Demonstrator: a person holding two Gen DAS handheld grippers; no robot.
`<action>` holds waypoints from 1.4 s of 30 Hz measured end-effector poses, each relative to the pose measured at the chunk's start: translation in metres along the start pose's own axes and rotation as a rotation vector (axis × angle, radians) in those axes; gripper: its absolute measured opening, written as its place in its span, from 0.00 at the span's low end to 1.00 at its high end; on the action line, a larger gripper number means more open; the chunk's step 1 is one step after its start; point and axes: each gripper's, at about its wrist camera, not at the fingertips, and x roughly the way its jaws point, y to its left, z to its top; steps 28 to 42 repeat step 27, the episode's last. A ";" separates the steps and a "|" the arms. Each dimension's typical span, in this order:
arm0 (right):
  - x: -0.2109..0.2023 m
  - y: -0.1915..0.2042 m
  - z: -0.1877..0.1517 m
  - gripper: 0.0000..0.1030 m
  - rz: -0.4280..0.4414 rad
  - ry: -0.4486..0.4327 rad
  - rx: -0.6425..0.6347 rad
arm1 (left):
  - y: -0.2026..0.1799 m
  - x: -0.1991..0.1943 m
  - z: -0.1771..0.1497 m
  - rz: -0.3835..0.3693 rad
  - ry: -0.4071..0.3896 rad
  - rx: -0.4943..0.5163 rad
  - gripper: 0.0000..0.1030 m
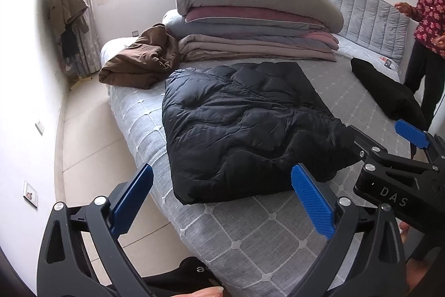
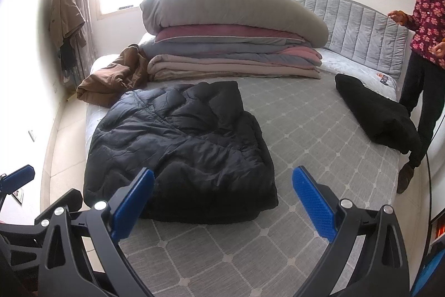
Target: Fold large clothes
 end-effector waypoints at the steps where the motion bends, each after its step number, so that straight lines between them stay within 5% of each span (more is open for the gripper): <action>1: 0.001 0.000 0.000 0.93 0.000 0.000 0.002 | 0.000 0.000 0.000 0.001 0.000 0.000 0.93; 9: 0.001 -0.001 0.000 0.93 0.001 0.002 0.005 | 0.006 -0.004 -0.004 -0.095 -0.044 -0.051 0.93; 18: -0.001 -0.014 -0.002 0.93 -0.003 -0.004 0.025 | -0.006 -0.015 0.001 -0.032 -0.145 -0.025 0.91; 25: -0.013 -0.036 -0.009 0.93 -0.049 -0.031 0.043 | -0.024 -0.009 0.003 0.017 -0.035 0.021 0.91; 42: -0.015 -0.043 -0.013 0.93 -0.055 -0.027 0.055 | -0.026 -0.010 0.001 0.013 -0.029 0.012 0.91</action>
